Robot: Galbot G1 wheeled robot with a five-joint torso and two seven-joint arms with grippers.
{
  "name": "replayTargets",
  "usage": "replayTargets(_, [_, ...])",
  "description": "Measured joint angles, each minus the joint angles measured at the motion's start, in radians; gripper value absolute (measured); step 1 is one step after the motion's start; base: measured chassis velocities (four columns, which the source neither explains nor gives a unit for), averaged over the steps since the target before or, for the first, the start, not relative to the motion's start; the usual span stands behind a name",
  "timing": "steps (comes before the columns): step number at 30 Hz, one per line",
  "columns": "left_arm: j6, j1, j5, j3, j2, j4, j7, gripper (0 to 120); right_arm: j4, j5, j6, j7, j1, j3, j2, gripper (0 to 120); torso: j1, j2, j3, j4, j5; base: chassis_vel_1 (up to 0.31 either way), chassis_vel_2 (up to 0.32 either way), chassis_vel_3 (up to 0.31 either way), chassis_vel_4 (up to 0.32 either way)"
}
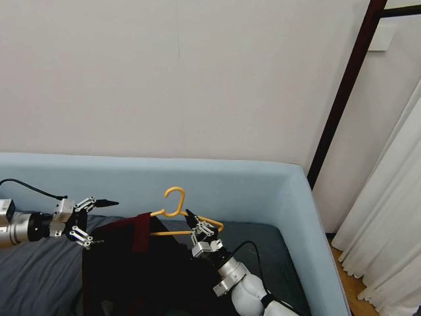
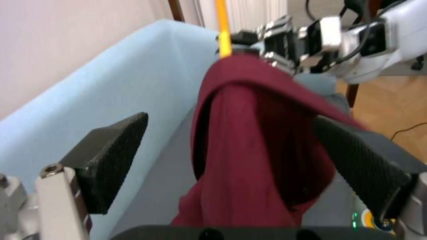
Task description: Pick up the clothes from the sofa and hang them on the clothes hanger.
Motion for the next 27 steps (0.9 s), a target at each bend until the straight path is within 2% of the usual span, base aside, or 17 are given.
replayTargets(3, [-0.001,-0.065,0.032,0.084,-0.044,0.016,-0.016,93,0.011,-0.029,0.014,0.002,-0.009,0.007,0.0,4,0.0,0.0,0.0,0.0001,0.0,0.0,0.0,0.0,0.0])
replayTargets(4, [-0.001,-0.089,0.04,0.114,-0.058,0.022,-0.014,88,0.017,-0.046,0.02,0.003,-0.012,0.01,0.0,4,0.0,0.0,0.0,-0.0002,0.0,0.0,0.0,0.0,0.0])
replayTargets(5, [-0.001,-0.089,0.04,0.114,-0.058,0.022,-0.014,88,0.017,-0.046,0.02,0.003,-0.012,0.01,0.0,4,0.0,0.0,0.0,-0.0002,0.0,0.0,0.0,0.0,0.0])
replayTargets(9, [0.01,-0.14,0.072,0.167,-0.09,0.038,0.038,70,0.031,-0.122,0.052,0.003,-0.025,0.034,0.001,4,0.0,0.0,0.0,-0.0003,0.0001,0.0,0.0,0.0,0.0])
replayTargets(11, [0.017,-0.142,0.078,0.168,-0.093,0.039,0.055,67,0.032,-0.139,0.06,0.003,-0.027,0.042,0.002,4,0.0,0.0,0.0,-0.0001,0.0001,0.0,0.0,0.0,0.0])
replayTargets(15, [0.046,-0.133,0.108,0.142,-0.102,0.046,0.119,47,0.039,-0.182,0.071,0.019,-0.03,0.053,0.011,4,0.0,0.0,0.0,0.0,0.0003,0.0,0.0,0.0,0.0])
replayTargets(16, [0.046,-0.133,0.108,0.142,-0.102,0.046,0.119,47,0.039,-0.182,0.071,0.019,-0.03,0.053,0.011,4,0.0,0.0,0.0,0.0,0.0003,0.0,0.0,0.0,0.0])
replayTargets(20, [0.053,-0.122,0.122,0.121,-0.105,0.051,0.128,28,0.042,-0.203,0.072,0.031,-0.029,0.053,0.026,4,0.0,0.0,0.0,0.0001,0.0003,0.0,0.0,0.0,0.0])
replayTargets(21, [0.053,-0.122,0.122,0.121,-0.105,0.051,0.128,28,0.042,-0.203,0.072,0.031,-0.029,0.053,0.026,4,0.0,0.0,0.0,0.0001,0.0003,0.0,0.0,0.0,0.0])
replayTargets(24, [0.059,-0.123,0.131,0.117,-0.111,0.056,0.126,17,0.042,-0.202,0.069,0.044,-0.029,0.044,0.032,4,0.0,0.0,0.0,0.0,0.0002,0.0,0.0,0.0,0.0])
replayTargets(26, [0.06,-0.123,0.133,0.116,-0.112,0.057,0.124,15,0.042,-0.202,0.068,0.046,-0.03,0.043,0.033,4,0.0,0.0,0.0,0.0,0.0003,0.0,0.0,0.0,0.0])
replayTargets(27, [0.062,-0.124,0.139,0.115,-0.116,0.062,0.121,8,0.042,-0.201,0.065,0.049,-0.03,0.039,0.035,5,0.0,0.0,0.0,0.0,0.0003,0.0,0.0,0.0,0.0])
